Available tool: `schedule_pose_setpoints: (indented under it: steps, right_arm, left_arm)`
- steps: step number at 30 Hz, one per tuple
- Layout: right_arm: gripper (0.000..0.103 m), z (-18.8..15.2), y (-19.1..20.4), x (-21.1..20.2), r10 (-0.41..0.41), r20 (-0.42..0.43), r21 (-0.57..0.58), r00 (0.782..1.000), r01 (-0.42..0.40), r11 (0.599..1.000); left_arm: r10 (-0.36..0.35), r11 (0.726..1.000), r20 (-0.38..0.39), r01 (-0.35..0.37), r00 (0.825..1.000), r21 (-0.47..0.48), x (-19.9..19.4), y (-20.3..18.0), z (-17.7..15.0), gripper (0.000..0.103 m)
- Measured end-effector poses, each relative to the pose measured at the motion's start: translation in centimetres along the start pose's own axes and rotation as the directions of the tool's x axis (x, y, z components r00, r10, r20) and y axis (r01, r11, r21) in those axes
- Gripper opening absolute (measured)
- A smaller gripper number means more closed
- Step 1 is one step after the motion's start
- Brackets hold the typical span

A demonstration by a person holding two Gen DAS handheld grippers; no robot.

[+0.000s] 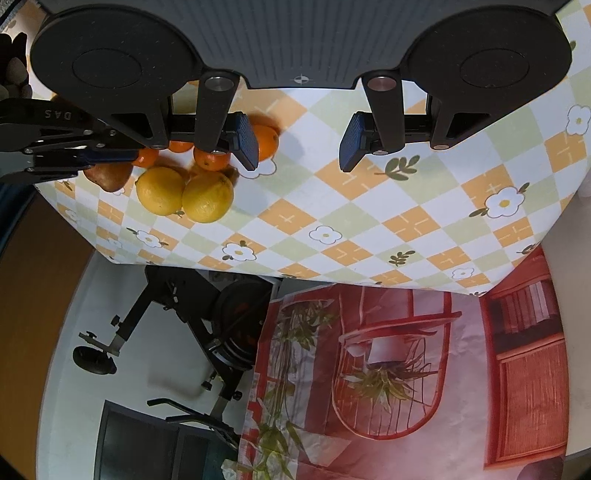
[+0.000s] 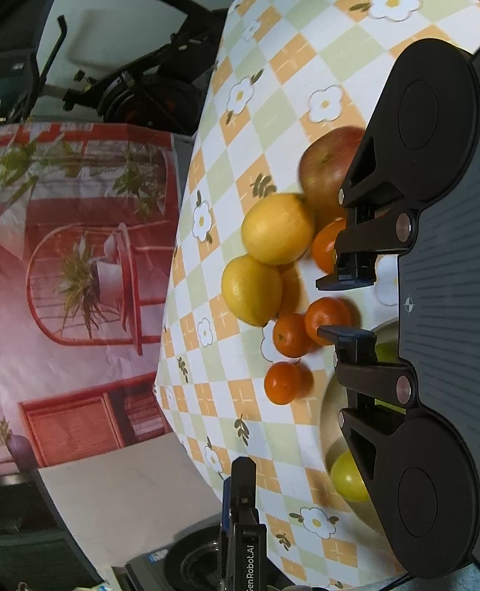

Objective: Organize fruits
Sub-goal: 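Grasp a tangerine with the left tool while the right tool grasps another tangerine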

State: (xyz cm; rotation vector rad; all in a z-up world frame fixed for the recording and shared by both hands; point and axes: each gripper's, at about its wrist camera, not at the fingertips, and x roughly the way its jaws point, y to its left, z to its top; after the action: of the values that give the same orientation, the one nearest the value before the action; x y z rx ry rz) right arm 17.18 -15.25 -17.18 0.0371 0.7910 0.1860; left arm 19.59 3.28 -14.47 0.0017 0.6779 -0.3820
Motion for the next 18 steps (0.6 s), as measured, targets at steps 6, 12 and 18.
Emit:
schedule_pose_setpoints:
  steps: [6, 12, 18]
  right_arm:
    - [0.028, 1.3, 0.0, 2.3, 0.023, -0.043, 0.017, 0.999, -0.023, 1.000]
    - [0.035, 1.5, 0.3, 3.9, 0.033, -0.097, 0.029, 0.995, -0.030, 0.999]
    - [0.033, 1.3, -0.1, 5.0, 0.042, -0.126, 0.071, 0.991, -0.033, 0.997]
  left_arm:
    - [-0.010, 1.000, -0.005, 0.010, 1.000, -0.001, 0.9, 0.3, 0.4, 0.051]
    - [-0.010, 1.000, -0.021, 0.009, 1.000, -0.018, 1.7, 1.1, 0.4, 0.051]
    - [-0.029, 0.999, -0.035, 0.028, 0.999, -0.025, 2.1, 1.1, 0.6, 0.051]
